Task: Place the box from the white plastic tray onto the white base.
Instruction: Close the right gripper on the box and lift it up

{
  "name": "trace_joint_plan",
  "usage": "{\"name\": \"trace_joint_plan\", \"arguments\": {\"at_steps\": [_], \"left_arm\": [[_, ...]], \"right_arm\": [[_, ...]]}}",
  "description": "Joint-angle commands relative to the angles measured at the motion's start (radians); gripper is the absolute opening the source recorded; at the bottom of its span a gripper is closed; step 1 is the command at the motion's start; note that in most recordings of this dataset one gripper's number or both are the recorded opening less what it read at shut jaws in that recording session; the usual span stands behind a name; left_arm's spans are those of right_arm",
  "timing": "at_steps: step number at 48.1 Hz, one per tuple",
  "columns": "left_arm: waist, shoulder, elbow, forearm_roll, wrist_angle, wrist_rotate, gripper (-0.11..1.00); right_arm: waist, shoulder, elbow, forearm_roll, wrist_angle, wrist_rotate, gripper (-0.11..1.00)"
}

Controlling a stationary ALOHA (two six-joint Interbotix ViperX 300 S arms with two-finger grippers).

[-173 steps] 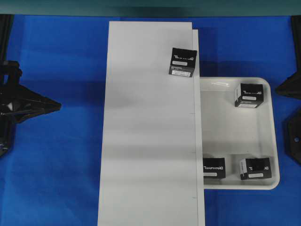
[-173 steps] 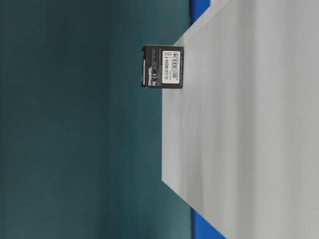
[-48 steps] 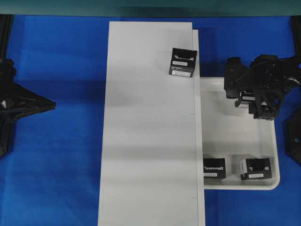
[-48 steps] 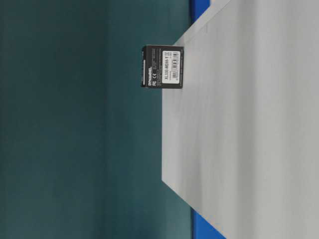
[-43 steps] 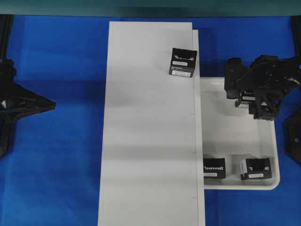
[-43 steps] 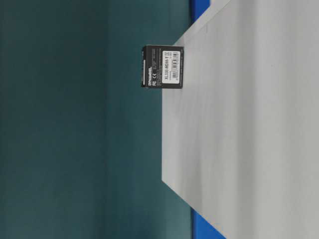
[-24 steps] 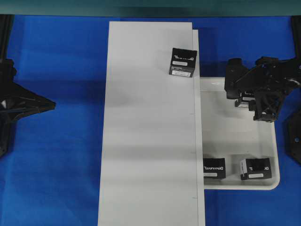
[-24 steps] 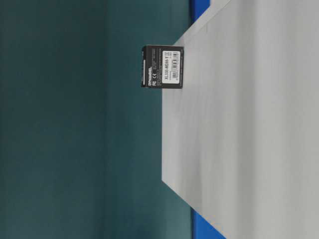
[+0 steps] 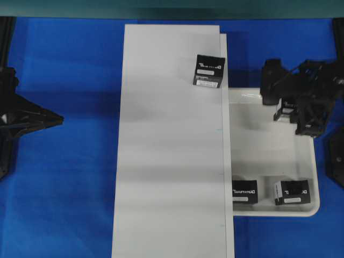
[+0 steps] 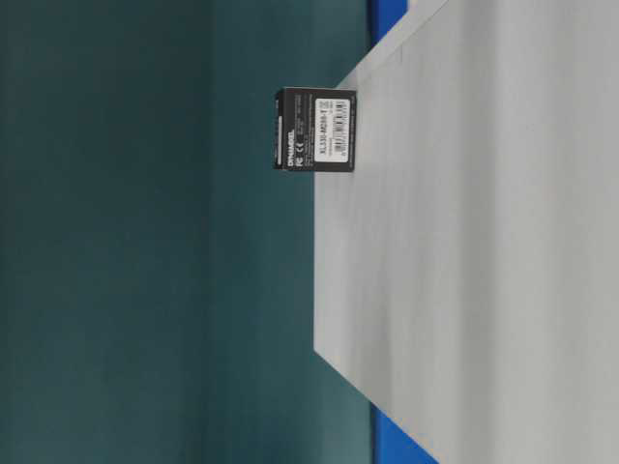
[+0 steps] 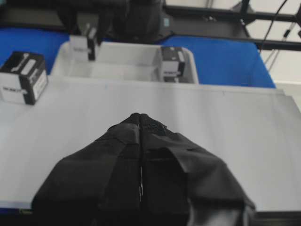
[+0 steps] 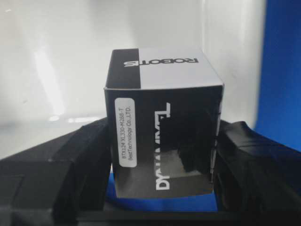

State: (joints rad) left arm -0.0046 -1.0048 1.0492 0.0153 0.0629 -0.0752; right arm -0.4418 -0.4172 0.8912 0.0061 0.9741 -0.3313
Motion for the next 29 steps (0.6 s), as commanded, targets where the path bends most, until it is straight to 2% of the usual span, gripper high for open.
{"name": "trace_joint_plan", "arguments": {"at_steps": [1, 15, 24, 29], "left_arm": [[-0.002, 0.003, -0.029, 0.002, -0.003, -0.002, -0.07], [-0.002, 0.003, -0.029, 0.002, -0.003, -0.002, -0.07], [-0.002, 0.003, -0.029, 0.002, -0.003, -0.002, -0.07], [-0.002, 0.005, -0.029, 0.002, -0.005, -0.002, -0.07]], "right_arm": [[0.003, -0.057, -0.058, 0.008, 0.084, 0.002, 0.6], [0.003, -0.221, -0.187, 0.006, 0.327, 0.003, 0.6], [0.003, -0.282, -0.258, 0.008, 0.419, 0.006, 0.6], [0.003, -0.299, -0.29, 0.008, 0.459, 0.032, 0.6]]}}
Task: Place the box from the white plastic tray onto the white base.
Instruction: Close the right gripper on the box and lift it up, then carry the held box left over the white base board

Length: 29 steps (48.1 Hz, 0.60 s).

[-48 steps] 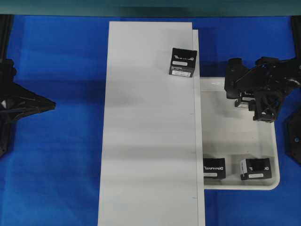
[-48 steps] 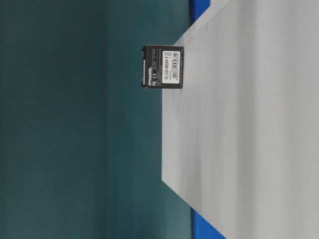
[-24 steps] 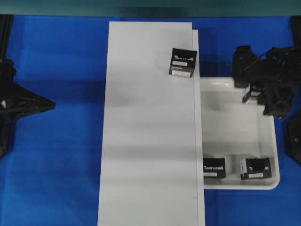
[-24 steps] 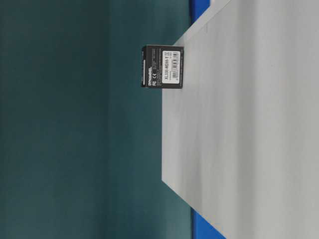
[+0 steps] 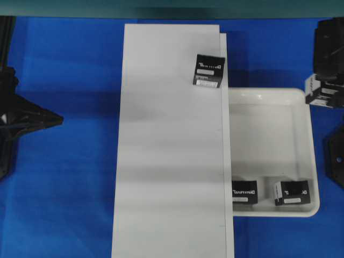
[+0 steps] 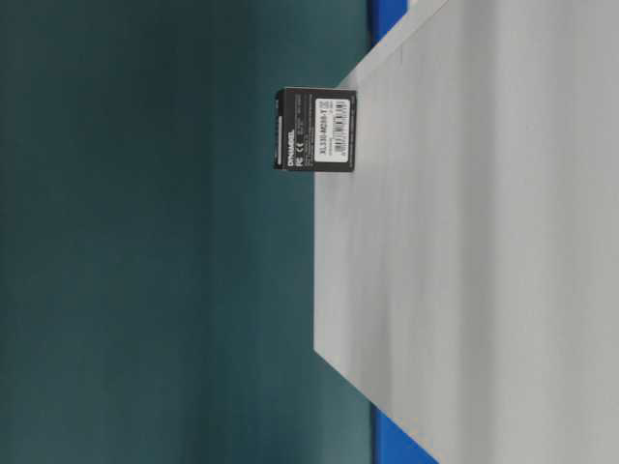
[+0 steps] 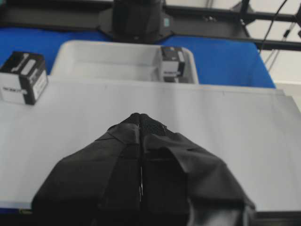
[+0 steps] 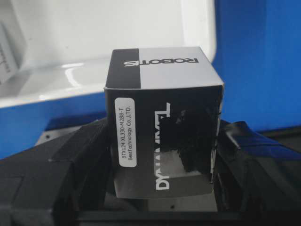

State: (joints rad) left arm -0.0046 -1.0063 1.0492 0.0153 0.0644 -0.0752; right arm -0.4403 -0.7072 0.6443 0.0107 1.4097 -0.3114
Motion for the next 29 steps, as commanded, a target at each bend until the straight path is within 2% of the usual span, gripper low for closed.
{"name": "trace_joint_plan", "arguments": {"at_steps": [1, 8, 20, 29], "left_arm": [[-0.002, 0.006, -0.029, 0.002, -0.006, -0.002, -0.07], [-0.002, 0.006, -0.029, 0.002, -0.006, -0.002, -0.07], [-0.002, 0.006, -0.029, 0.002, -0.006, -0.002, -0.07], [-0.002, 0.006, -0.029, 0.002, -0.005, -0.002, -0.07]], "right_arm": [[0.002, -0.014, -0.048, 0.003, 0.028, 0.018, 0.6], [0.002, -0.026, -0.061, 0.003, 0.048, 0.046, 0.6], [0.005, -0.034, -0.074, 0.005, 0.063, 0.055, 0.6], [0.009, -0.005, -0.146, 0.018, 0.101, 0.058, 0.6]]}}
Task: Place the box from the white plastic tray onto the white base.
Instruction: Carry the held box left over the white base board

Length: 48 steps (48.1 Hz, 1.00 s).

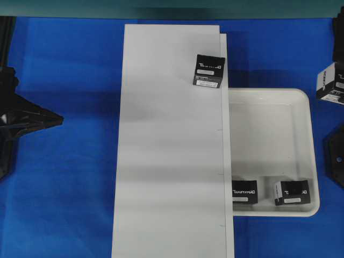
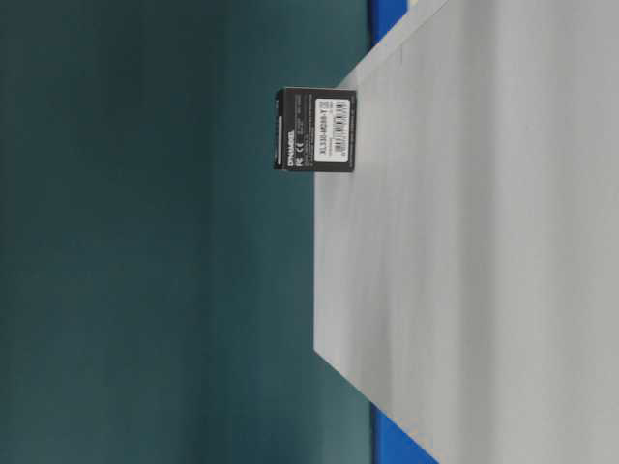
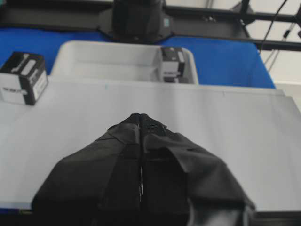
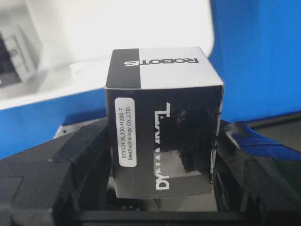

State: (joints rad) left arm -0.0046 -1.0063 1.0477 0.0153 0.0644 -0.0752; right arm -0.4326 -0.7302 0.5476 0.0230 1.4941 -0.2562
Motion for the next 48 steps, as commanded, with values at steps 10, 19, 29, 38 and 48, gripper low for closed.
{"name": "trace_joint_plan", "arguments": {"at_steps": [10, 19, 29, 38, 48], "left_arm": [[-0.002, 0.009, -0.029, 0.002, -0.006, -0.002, -0.07], [-0.002, 0.008, -0.029, 0.002, -0.005, -0.002, -0.07], [0.0, 0.009, -0.029, 0.002, 0.015, -0.003, -0.07], [0.0, 0.006, -0.031, 0.002, 0.02, -0.003, -0.07], [0.0, 0.006, -0.031, 0.0, 0.02, -0.003, -0.07]], "right_arm": [[0.038, 0.115, -0.137, 0.005, 0.035, 0.057, 0.6], [0.1, 0.23, -0.202, 0.005, 0.021, 0.089, 0.6], [0.156, 0.344, -0.275, 0.003, -0.018, 0.086, 0.6], [0.196, 0.423, -0.35, 0.003, -0.028, 0.086, 0.6], [0.232, 0.499, -0.397, 0.003, -0.037, 0.078, 0.6]]}}
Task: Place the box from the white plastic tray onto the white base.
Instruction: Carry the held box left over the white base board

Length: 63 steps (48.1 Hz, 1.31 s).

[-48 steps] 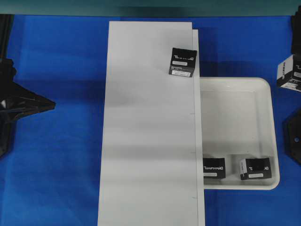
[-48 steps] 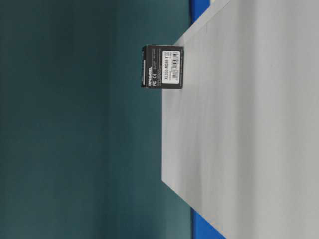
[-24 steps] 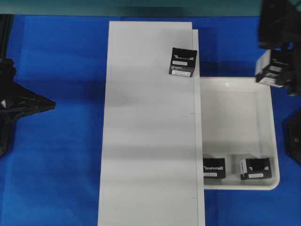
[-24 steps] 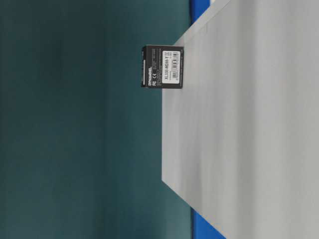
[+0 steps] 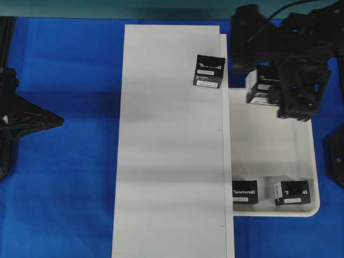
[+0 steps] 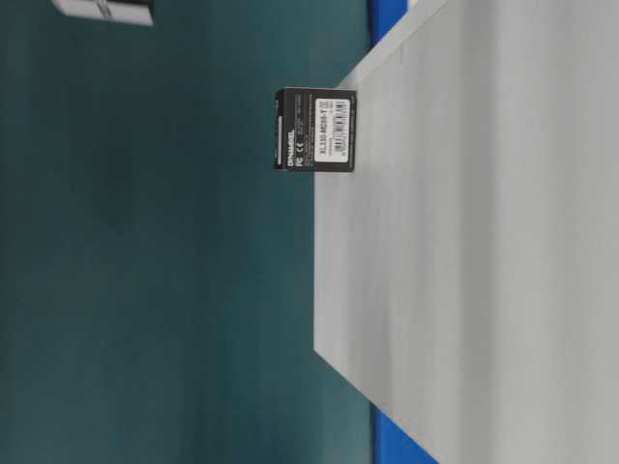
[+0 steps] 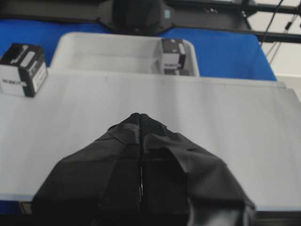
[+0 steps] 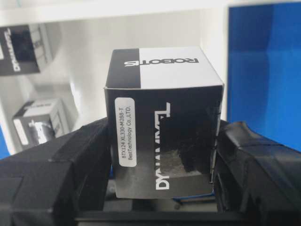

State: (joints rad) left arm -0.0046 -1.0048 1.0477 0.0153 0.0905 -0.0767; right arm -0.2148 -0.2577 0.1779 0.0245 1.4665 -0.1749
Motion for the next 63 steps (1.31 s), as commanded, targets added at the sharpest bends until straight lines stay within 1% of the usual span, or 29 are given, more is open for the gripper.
{"name": "trace_joint_plan", "arguments": {"at_steps": [1, 14, 24, 32, 47, 63], "left_arm": [[0.0, 0.005, -0.029, 0.002, -0.005, -0.002, -0.07], [-0.002, 0.008, -0.029, 0.002, -0.005, -0.043, -0.07], [0.003, 0.003, -0.028, 0.002, 0.012, -0.041, -0.07], [0.006, -0.005, -0.029, 0.002, 0.025, -0.041, -0.07], [0.005, -0.003, -0.029, 0.002, 0.021, -0.043, -0.07], [0.005, -0.003, -0.029, 0.002, 0.021, -0.043, -0.07]], "right_arm": [[0.015, 0.034, -0.031, 0.002, -0.015, -0.003, 0.6], [0.041, 0.107, -0.08, 0.002, -0.035, -0.002, 0.6], [0.06, 0.176, -0.13, 0.003, -0.029, -0.005, 0.6], [0.067, 0.219, -0.146, 0.002, -0.035, -0.005, 0.6], [0.072, 0.278, -0.117, -0.008, -0.107, -0.006, 0.6], [0.066, 0.314, -0.031, -0.015, -0.222, -0.003, 0.6]]}}
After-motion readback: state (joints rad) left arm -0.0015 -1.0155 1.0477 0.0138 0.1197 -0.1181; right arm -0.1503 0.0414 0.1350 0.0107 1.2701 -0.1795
